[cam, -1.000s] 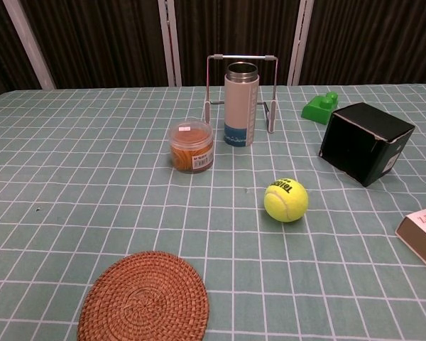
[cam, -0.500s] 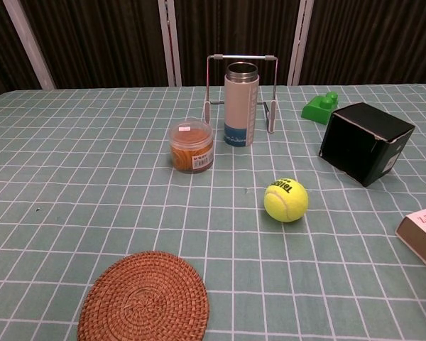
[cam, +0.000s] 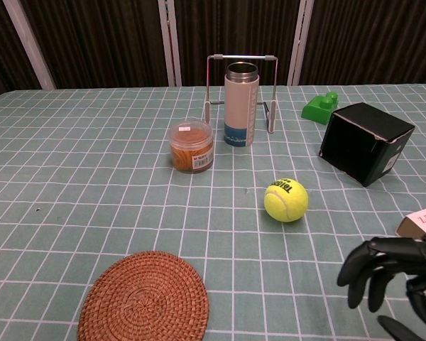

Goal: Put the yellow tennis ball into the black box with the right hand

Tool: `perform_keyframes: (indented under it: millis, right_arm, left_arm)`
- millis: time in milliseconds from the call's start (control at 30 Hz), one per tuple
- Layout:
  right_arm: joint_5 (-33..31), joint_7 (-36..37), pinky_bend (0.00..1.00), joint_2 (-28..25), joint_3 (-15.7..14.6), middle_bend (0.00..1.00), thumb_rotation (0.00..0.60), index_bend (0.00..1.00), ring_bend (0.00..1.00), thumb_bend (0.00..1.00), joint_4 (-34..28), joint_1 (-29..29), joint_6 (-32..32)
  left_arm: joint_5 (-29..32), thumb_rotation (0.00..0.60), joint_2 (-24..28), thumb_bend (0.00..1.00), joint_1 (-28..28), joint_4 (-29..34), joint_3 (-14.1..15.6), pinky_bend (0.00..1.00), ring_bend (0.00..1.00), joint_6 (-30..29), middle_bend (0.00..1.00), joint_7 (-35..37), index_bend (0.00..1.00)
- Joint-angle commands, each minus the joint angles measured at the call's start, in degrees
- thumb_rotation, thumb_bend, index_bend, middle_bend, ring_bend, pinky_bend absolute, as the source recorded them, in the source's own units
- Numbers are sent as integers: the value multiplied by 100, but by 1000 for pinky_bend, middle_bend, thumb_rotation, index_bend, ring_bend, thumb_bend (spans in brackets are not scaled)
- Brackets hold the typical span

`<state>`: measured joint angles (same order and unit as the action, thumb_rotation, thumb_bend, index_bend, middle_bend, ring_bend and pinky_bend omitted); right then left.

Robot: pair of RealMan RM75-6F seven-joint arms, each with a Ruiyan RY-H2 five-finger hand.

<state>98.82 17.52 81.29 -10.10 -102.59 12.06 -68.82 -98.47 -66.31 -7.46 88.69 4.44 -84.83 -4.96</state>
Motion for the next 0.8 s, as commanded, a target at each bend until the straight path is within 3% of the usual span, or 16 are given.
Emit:
perform_keyframes:
  millis: [33,500,800]
  right_arm:
    - [-325,-54,745,230,196,444,600,353,430,495,-165,164,279]
    - [-1525,-535,590,963,807,323,600,219,281,496,-262,544,1058]
    - [-2091,-182,528,1141,1293,244,600,142,207,496,-80,928,1561]
  left_arm:
    - [28,600,7,159,-22,7,-12,0,0,40,0,18,0]
    - [163,600,39,159,-9,-9,-40,0,0,69,0,101,0]
    - [330,600,17,159,18,-35,-71,0,0,130,0,74,0]
